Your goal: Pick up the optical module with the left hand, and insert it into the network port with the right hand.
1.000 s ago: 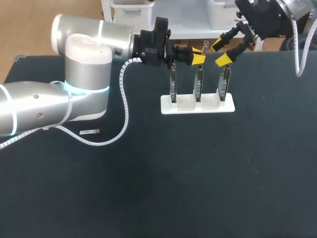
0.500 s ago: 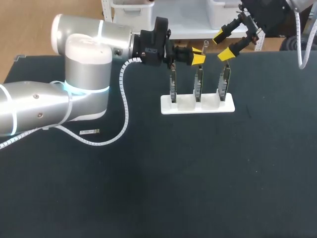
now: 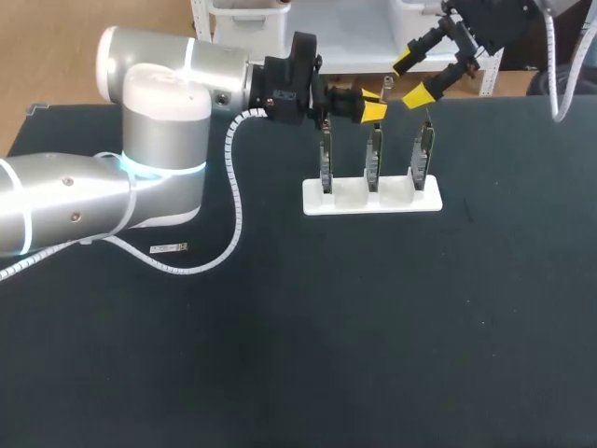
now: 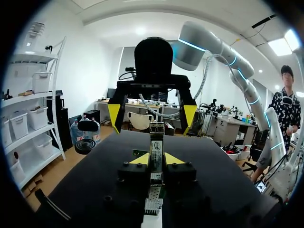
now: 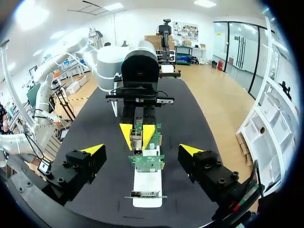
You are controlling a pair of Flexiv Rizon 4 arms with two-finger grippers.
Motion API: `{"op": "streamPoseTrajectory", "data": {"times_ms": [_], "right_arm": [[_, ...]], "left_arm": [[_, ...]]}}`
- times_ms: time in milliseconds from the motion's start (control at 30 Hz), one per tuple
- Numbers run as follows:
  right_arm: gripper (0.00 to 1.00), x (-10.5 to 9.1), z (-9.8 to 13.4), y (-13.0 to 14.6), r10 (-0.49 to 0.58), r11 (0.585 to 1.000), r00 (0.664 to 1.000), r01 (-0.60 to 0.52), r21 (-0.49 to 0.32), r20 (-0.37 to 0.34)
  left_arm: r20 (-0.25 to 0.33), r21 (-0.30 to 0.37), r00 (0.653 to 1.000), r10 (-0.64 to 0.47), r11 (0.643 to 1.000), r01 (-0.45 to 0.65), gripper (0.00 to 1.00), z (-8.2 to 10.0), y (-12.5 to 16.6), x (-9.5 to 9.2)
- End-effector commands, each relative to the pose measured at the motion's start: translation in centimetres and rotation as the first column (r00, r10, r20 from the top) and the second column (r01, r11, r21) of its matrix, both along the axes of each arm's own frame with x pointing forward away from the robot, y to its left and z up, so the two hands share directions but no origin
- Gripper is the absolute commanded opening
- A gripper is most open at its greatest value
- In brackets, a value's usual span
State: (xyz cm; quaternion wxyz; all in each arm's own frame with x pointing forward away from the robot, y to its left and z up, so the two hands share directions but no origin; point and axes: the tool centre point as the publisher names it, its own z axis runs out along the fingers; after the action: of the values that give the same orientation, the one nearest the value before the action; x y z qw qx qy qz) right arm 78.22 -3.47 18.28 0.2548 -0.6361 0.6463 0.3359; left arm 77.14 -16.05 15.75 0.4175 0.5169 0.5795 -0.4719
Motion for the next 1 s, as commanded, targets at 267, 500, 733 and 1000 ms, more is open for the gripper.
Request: {"op": "streamPoseTrajectory", "data": {"times_ms": [267, 500, 733, 1000], "right_arm": [[1.00, 0.6, -0.7, 1.4, 0.014, 1.000, 1.000, -0.013, 0.026, -0.018], [1.00, 0.3, -0.5, 1.8, 0.016, 0.999, 1.000, -0.015, 0.041, -0.015], [1.00, -0.1, -0.2, 2.0, 0.019, 0.999, 1.000, -0.018, 0.043, -0.013], [1.00, -0.5, 0.0, 2.4, 0.020, 0.999, 1.000, -0.020, 0.049, -0.010]], "left_arm": [[-0.001, 0.001, 1.000, -0.004, 1.000, 0.004, 0.00, 0.0, 0.0, 0.2], [-0.001, 0.001, 1.000, -0.004, 1.000, 0.004, 0.00, 0.0, 0.0, 0.2], [-0.001, 0.001, 1.000, -0.004, 1.000, 0.004, 0.00, 0.0, 0.0, 0.2], [-0.001, 0.001, 1.000, -0.004, 1.000, 0.004, 0.00, 0.0, 0.0, 0.2]]}}
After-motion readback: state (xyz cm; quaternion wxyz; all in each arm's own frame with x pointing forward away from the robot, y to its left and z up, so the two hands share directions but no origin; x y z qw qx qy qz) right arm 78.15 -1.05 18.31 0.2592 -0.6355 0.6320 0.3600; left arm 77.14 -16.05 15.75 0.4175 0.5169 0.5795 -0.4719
